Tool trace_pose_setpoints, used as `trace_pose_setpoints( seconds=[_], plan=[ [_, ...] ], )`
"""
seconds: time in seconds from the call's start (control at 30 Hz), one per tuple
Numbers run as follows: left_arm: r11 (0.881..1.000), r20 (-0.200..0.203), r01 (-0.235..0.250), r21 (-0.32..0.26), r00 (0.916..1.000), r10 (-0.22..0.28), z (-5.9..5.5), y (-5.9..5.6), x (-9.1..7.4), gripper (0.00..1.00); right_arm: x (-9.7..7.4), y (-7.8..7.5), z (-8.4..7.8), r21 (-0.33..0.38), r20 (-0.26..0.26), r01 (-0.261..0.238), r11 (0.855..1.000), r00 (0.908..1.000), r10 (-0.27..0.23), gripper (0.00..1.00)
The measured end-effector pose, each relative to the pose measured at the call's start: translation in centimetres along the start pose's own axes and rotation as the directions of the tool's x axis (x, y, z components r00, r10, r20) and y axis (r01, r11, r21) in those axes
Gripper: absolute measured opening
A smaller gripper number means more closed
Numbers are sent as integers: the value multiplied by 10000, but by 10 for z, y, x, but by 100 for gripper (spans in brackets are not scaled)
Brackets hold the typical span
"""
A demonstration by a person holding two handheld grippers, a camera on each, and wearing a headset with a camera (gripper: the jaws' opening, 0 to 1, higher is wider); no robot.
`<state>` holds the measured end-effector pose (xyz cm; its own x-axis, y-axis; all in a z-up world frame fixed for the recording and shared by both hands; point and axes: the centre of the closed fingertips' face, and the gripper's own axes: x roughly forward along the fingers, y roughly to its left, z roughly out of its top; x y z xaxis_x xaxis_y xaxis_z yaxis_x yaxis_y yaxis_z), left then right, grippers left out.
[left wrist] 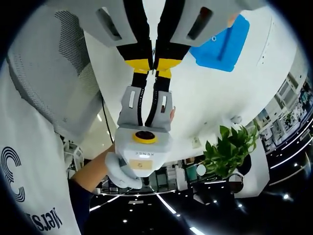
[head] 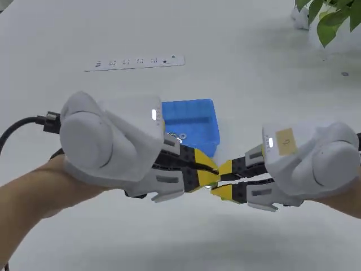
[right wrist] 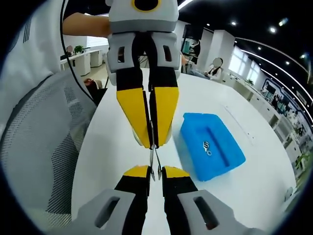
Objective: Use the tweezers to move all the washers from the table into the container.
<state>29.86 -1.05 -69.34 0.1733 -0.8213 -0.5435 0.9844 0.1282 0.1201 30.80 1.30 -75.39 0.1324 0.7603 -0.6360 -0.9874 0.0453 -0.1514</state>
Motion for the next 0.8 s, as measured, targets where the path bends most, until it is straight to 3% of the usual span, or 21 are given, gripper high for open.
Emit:
trace_pose_setpoints(
  seconds=[0.27, 0.53, 0.8],
  plan=[
    [9998, -175, 133, -159, 9998, -135, -11, 4, 6, 6, 9, -2, -8, 241, 11, -39, 9997, 10000, 39, 10],
    [9989, -69, -215, -411, 9997, 213, -15, 20, 5, 5, 12, -18, -8, 554, 122, 201, 9983, 9997, -208, 11],
    [9985, -192, -267, -471, 9995, 258, -20, 25, 6, 5, 17, -22, -10, 669, 150, 191, 9976, 9997, -201, 11]
  ],
)
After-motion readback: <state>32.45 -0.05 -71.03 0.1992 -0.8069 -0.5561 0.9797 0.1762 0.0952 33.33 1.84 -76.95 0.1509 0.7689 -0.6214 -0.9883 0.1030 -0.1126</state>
